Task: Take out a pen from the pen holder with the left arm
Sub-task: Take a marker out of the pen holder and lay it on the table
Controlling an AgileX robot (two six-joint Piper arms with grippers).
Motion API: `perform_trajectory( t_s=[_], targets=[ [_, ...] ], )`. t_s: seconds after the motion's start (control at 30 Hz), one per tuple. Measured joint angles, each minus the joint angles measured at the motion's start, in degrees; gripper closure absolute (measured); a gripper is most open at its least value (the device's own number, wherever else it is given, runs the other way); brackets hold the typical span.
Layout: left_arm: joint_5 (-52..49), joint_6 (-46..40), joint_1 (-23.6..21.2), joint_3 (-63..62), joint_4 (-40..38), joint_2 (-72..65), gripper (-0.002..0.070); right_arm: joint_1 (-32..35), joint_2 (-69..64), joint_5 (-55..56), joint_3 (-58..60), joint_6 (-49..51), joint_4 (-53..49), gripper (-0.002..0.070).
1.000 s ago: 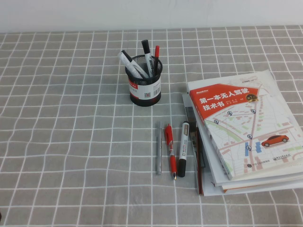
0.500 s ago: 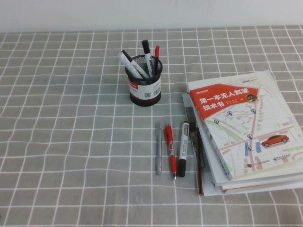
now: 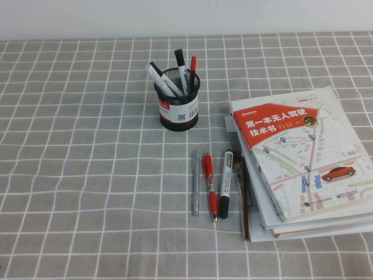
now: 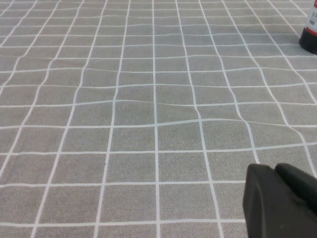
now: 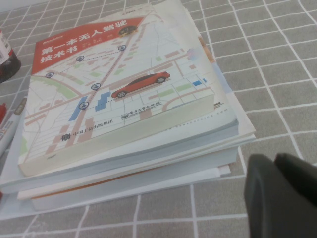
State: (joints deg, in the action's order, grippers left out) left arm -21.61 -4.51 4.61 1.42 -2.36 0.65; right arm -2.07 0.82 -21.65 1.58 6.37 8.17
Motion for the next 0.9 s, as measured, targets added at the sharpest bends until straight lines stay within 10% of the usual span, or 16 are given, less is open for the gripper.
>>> perform_trajectory(
  t_s=[0.6,0.9],
  targets=[
    [2.76,4.88,0.00,0.00,-1.20,0.00,0.0678,0.00,0.00,0.00,0.00,0.00,0.00,0.0689],
    [15.78,28.00,0.00,0.00,-26.72,0.00,0.0677,0.00,0.00,0.00,0.00,0.00,0.00,0.0689]
  ],
)
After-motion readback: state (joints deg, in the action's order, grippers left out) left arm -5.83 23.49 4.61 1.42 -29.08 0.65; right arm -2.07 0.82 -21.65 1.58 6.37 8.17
